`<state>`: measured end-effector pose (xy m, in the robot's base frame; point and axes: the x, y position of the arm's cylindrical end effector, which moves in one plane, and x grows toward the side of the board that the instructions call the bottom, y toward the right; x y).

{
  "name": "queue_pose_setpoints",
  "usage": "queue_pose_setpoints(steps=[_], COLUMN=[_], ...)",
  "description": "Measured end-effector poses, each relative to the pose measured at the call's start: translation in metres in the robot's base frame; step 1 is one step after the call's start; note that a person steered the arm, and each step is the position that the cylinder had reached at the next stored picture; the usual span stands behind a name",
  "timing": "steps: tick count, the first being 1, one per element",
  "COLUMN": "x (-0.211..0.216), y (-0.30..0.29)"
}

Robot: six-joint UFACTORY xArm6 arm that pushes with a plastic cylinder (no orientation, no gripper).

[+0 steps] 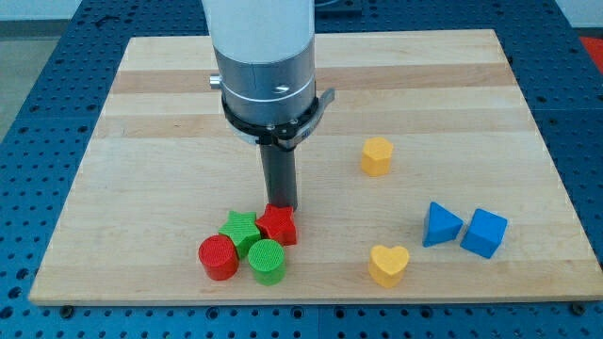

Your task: Move the yellow hexagon to the center of the board

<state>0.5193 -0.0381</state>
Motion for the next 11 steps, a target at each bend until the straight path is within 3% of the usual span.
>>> queue_pose_setpoints(steps=[1,3,6,8,11], x=[-0.008,-0.064,-0.039,-0.039,-0.038], y=[0.000,0.003,0.053,0.128,0.159])
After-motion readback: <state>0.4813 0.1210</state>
